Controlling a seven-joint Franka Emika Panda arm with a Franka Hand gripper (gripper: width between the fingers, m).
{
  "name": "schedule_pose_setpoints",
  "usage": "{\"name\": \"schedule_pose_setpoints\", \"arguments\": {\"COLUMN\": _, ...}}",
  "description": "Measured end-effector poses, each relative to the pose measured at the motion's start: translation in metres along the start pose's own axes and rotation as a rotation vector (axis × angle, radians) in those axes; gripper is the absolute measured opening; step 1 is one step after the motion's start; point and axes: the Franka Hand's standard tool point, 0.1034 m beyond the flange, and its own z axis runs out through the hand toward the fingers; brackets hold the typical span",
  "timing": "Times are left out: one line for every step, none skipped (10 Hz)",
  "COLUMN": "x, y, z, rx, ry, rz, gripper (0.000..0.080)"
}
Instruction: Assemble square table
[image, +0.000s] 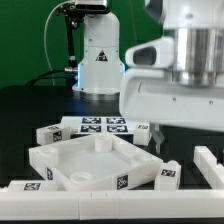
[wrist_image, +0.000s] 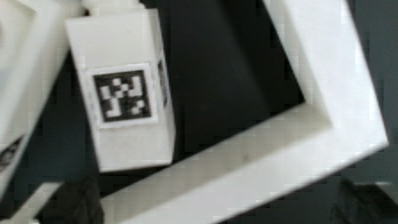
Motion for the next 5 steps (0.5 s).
{"name": "schedule_pose_setpoints", "arguments": {"x": -0.001, "y": -0.001, "z": -0.002, "rx": 0.002, "ry": 0.002, "rz": 0.033, "gripper": 0.0649}}
{"name": "schedule_pose_setpoints", "arguments": {"x": -0.001, "y": 0.0, "z": -0.001, "rx": 0.001, "ry": 0.001, "rz": 0.032, "gripper": 0.0649}}
{"name": "schedule_pose_setpoints", "arguments": {"x": -0.001, "y": 0.001, "z": 0.0, "rx": 0.0, "ry": 0.0, "rz": 0.031, "gripper": 0.0649}}
{"name": "schedule_pose_setpoints", "arguments": {"x": 0.001, "y": 0.009, "z": 0.005, "rx": -0.006, "ry": -0.003, "rz": -0.002, "gripper": 0.0649}}
{"name": "schedule_pose_setpoints", "arguments": {"x": 0.004, "y": 0.018, "z": 0.008, "rx": -0.01, "ry": -0.007, "rz": -0.007, "gripper": 0.0649}}
